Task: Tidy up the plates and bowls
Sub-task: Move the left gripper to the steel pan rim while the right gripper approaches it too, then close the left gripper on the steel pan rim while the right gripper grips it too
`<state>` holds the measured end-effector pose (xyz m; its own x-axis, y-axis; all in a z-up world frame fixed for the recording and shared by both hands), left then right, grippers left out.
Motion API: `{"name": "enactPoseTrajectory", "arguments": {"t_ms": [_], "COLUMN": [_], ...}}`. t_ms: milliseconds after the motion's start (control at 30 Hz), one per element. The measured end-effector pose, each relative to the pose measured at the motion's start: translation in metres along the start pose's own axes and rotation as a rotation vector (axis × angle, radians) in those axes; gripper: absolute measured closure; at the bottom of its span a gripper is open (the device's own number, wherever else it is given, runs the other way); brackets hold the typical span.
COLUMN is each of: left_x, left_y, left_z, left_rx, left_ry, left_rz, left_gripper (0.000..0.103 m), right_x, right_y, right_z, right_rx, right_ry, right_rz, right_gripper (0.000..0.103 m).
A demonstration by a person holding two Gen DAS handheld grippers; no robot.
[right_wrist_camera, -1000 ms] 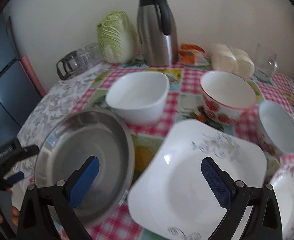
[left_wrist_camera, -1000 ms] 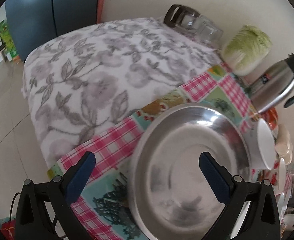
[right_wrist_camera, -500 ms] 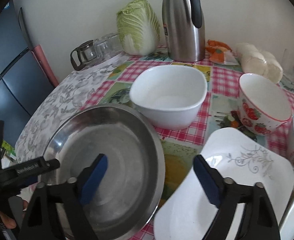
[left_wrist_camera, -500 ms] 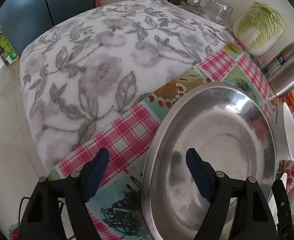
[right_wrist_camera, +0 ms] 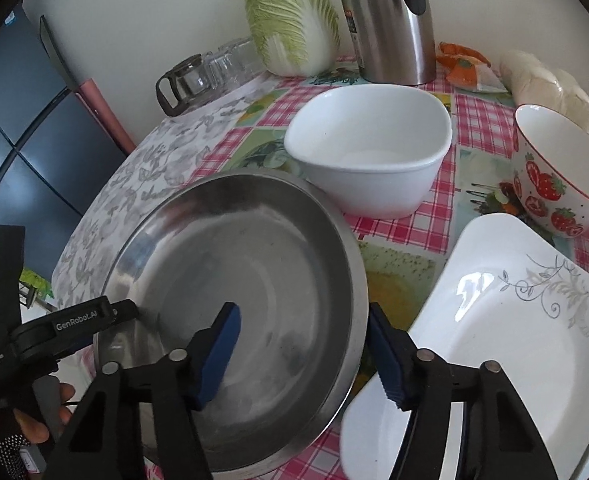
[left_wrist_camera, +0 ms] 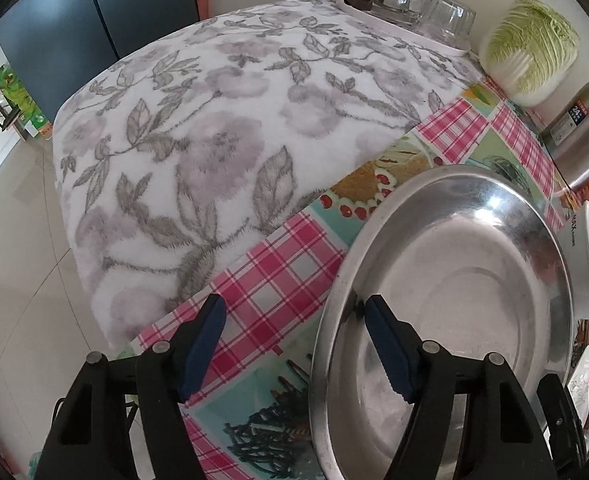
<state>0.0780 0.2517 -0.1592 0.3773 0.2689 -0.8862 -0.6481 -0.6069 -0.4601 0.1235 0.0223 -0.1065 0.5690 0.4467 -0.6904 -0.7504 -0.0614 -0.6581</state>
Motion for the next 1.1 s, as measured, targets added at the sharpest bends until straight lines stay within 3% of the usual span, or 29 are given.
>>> {"name": "enactPoseTrajectory", "arguments": {"t_ms": [267, 367, 500, 1100], "left_x": [-0.004, -0.007, -0.011, -0.021], "left_y": [-0.003, -0.004, -0.006, -0.004], "left_z": [0.010, 0.011, 0.010, 0.019], "left_rx": [-0.027, -0.027, -0.058, -0.109], "left_ry": [0.012, 0.026, 0.087, 0.108], "left_rz": [-0.030, -0.044, -0.048, -0.053], "left_gripper": [0.040, 0.055, 0.076, 0.076], "right_x": [-0.002, 0.002, 0.002, -0.019], "right_y": [0.004, 0.010, 0.014, 0.010], "right_z": [-0.006, -0.006, -0.004, 0.010], "right_rx": [0.029, 0.027, 0.007, -0.028], "right_ry": [0.017, 0.018, 0.023, 0.019], "right_rz": [0.012, 0.033, 0.034, 0.010], "right_gripper": [0.075, 0.084, 0.087, 0.087]}}
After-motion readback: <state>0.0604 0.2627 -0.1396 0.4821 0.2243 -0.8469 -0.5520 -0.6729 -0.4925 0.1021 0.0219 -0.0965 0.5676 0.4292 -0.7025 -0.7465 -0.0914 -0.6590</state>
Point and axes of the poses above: each gripper's, at about its wrist camera, not at the fingertips, and x roughly the way its jaws point, z to its left, y to its underside, the point moved 8 cm from there along x, roughly the way its jaws point, and after that the axes turned 8 degrees about -z, right-handed, at the moved point
